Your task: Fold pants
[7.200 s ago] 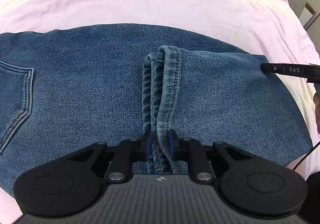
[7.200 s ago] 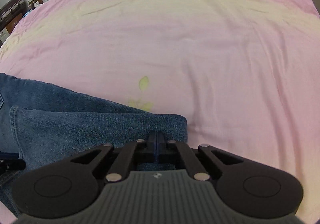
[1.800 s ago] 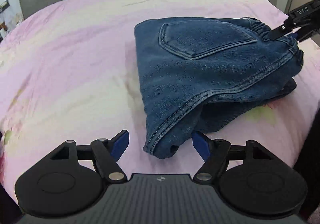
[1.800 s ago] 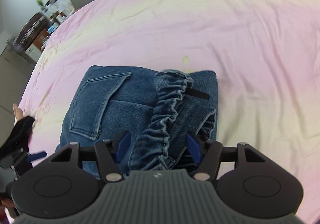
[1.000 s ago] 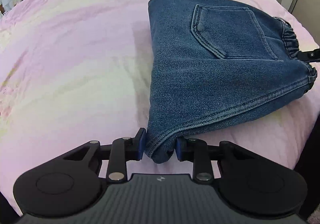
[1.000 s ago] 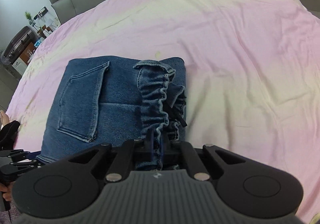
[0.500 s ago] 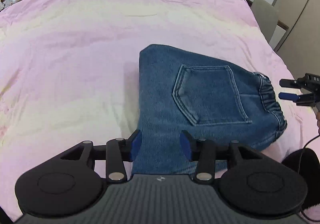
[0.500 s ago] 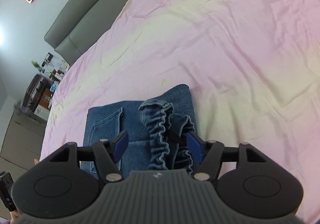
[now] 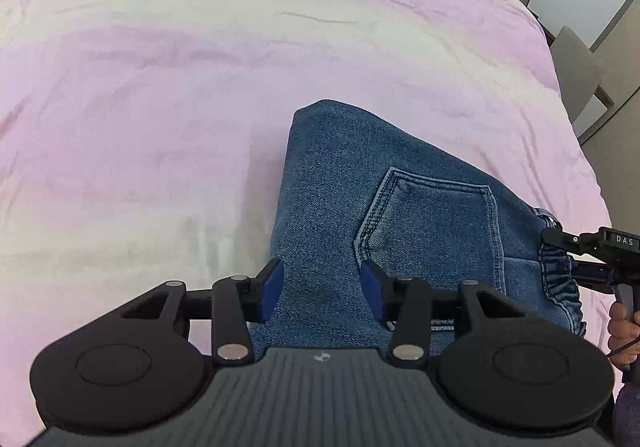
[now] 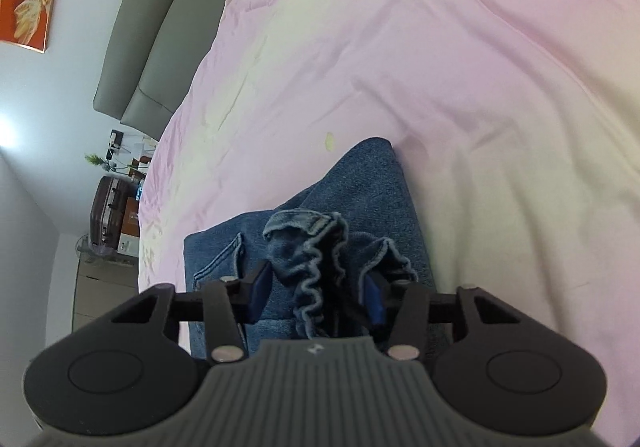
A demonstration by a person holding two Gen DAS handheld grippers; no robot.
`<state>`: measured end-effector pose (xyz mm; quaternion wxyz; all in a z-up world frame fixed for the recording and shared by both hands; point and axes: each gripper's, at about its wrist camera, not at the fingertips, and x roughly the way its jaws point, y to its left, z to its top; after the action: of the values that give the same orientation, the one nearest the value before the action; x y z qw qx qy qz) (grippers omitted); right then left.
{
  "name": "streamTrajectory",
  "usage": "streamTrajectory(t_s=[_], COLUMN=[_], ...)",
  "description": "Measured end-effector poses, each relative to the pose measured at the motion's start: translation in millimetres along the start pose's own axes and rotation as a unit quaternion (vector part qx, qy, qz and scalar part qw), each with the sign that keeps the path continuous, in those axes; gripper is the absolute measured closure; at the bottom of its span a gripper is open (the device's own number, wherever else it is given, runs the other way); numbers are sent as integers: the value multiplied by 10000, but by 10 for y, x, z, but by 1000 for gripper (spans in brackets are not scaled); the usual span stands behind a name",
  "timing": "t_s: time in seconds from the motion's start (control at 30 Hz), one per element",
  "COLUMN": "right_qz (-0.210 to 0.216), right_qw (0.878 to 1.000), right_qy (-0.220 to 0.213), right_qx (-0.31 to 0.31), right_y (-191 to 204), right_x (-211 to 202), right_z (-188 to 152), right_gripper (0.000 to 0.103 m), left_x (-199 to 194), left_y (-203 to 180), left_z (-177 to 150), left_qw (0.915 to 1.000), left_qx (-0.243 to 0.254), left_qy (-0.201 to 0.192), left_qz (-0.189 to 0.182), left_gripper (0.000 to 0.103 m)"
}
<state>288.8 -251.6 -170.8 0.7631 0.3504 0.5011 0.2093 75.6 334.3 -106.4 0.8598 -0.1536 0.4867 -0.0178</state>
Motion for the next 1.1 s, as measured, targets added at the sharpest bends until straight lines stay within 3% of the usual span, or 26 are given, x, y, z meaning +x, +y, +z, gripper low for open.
streamTrajectory(t_s=[0.13,0.23,0.3,0.4,0.53,0.67,0.77,0.83,0.9,0.97,1.03,1.1], right_qz=[29,300,203,-249,-904,-1120,-1462,-1748,-2036,-1953,-1642,-1793], right_qw=[9970,9869,9822,9903,9878,9851,9715,9570,9350,9274,9336,9281], right_qy=[-155,-453,-546,-254,-119,-125,-108,-260,-630,-857,-791,-648], right_qx=[-760,-1518,-1787,-1340,-1261,-1298,-1864,-2302,-2835,-3073,-3086,-3198], right_y=[358,734,834,640,263,281,617,814,1044,1195,1251,1267], right_x=[-178,-375,-382,-172,84,155,81,-40,-144,-217,-198,-5], right_z=[-12,57,133,275,236,222,170,90,-50,-161,-226,-264], right_gripper=[78,79,80,80,82,80,66,63,61,61,68,91], left_x=[-13,-32,-40,-40,28,125,154,172,208,272,357,482], left_y=[31,53,59,40,41,28,-9,-57,-109,-164,-193,-191], left_z=[11,32,61,135,287,406,472,528,560,595,628,655], left_qw=[10000,9998,9996,9988,9984,9988,9983,9974,9966,9956,9953,9957], left_qx=[32,-60,-112,-191,-176,-58,127,300,444,582,614,556], left_qy=[-44,-175,-257,-445,-528,-493,-562,-658,-697,-732,-733,-728], left_qz=[26,2,-51,-90,-125,-45,-10,10,2,-58,-140,-117], left_gripper=[50,51,55,57,60,62,64,66,68,69,69,73])
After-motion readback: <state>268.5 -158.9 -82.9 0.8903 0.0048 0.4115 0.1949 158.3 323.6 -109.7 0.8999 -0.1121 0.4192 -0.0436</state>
